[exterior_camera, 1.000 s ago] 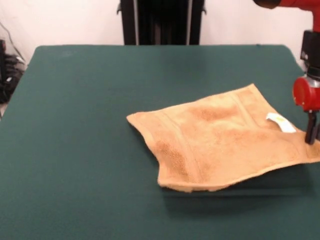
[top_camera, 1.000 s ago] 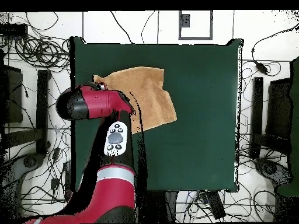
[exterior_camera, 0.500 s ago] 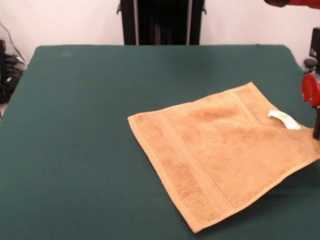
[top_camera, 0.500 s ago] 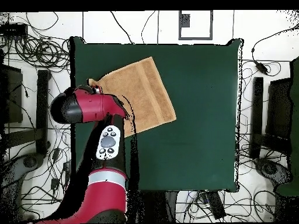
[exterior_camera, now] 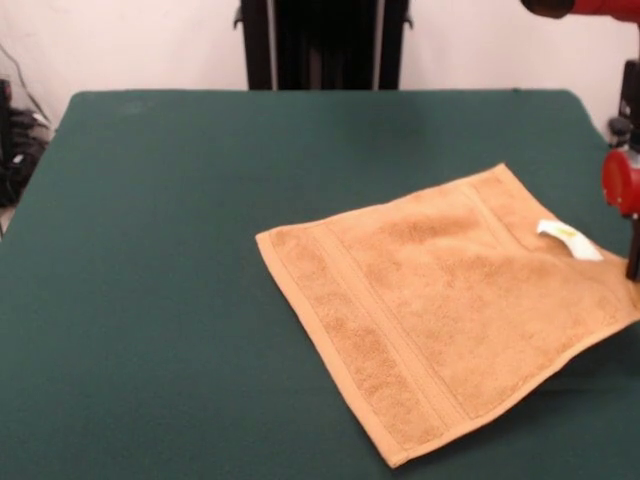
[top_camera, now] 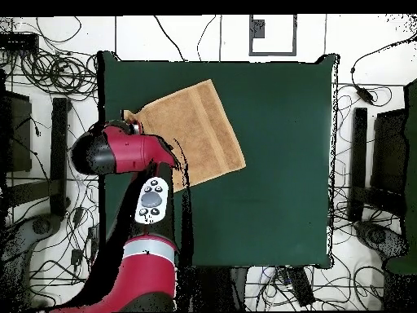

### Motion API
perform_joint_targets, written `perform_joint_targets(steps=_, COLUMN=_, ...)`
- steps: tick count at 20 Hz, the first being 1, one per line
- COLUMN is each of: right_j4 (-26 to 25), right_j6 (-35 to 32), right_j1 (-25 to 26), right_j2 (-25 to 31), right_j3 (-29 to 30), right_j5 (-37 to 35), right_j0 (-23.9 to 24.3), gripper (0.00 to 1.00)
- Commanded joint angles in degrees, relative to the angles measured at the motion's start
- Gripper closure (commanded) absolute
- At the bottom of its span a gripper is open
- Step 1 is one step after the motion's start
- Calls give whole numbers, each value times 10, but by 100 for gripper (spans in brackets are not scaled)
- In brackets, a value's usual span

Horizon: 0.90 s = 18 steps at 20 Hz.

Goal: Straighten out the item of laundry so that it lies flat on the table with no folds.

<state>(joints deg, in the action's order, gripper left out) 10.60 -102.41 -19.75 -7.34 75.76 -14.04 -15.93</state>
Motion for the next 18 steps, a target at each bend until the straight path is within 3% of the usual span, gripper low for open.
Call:
perform_joint_targets(steps=1, right_j4=27, right_j6=-154, right_j1=30, right_j2=12, right_j3=57, right_j5=28, right_j0=-21, gripper=100)
perform_joint_targets(steps=4, right_j4=28, right_j6=-153, right_j1=31, right_j2=12, right_j3=57, right_j5=29, right_j0=-21, gripper=100)
perform_joint_targets(steps=5, right_j4=29, right_j6=-152, right_j1=31, right_j2=11, right_j3=58, right_j5=29, right_j0=-21, gripper=0)
perform_joint_targets(steps=18, right_j4=29, right_j6=-148, right_j1=31, right_j2=7, right_j3=54, right_j5=26, right_j0=-24, gripper=0)
